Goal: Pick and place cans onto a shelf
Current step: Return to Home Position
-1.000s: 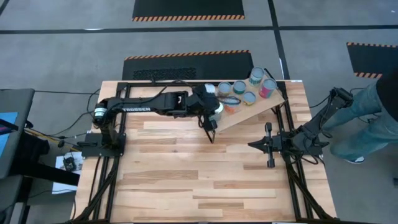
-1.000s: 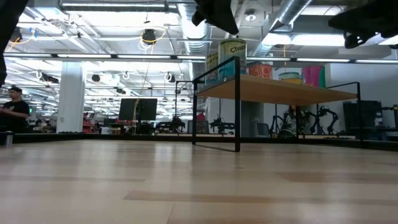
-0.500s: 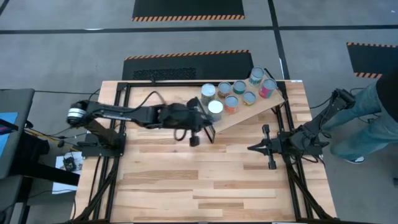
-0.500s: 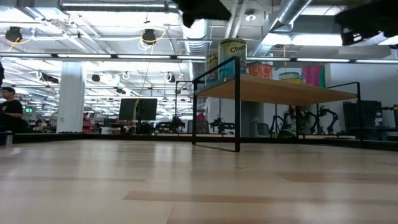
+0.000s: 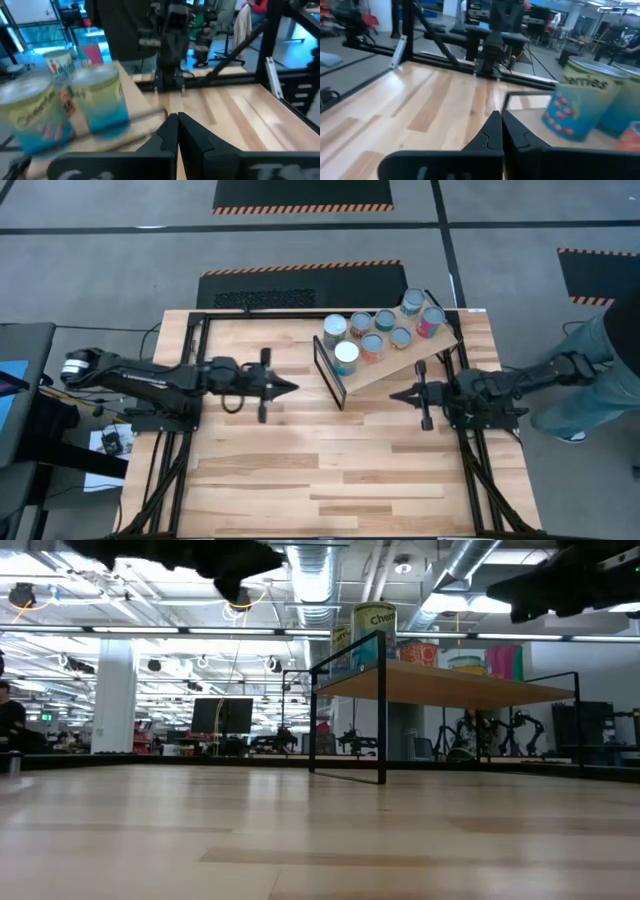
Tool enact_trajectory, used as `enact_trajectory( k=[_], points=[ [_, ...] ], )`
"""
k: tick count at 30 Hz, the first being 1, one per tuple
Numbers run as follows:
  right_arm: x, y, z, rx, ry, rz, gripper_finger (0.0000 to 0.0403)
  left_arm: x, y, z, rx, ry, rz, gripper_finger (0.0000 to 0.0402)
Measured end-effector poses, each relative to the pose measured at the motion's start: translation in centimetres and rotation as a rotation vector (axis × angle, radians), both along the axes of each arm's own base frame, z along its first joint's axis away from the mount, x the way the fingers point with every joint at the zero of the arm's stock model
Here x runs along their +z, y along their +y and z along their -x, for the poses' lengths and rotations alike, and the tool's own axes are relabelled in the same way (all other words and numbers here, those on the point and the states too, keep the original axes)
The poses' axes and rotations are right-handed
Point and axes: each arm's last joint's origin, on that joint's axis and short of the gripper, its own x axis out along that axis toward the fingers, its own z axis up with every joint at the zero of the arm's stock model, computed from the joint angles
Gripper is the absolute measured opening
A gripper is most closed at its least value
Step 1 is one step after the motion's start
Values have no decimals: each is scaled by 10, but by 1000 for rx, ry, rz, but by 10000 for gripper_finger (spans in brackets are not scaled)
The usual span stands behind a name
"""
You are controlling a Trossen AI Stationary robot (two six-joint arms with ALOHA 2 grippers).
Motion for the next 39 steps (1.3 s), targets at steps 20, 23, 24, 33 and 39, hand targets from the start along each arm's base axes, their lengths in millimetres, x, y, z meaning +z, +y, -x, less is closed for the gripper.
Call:
enact_trajectory(
  k=[20, 23, 24, 33, 39],
  points=[
    [-7, -26, 35, -124, -102, -6, 3, -57, 30, 93, -36, -100, 52, 0],
    [-17, -28, 38, -145, -128, -21, 3, -67, 33, 103, -25, -108, 76, 0],
    [-19, -28, 39, -150, -140, -26, 3, -70, 33, 106, -24, -115, 75, 0],
    [-27, -29, 41, -144, -124, -49, 3, -91, 36, 130, -5, -181, 84, 0],
    [-33, -31, 39, -199, -117, -54, 3, -96, 35, 142, 62, -171, 90, 0]
  ],
)
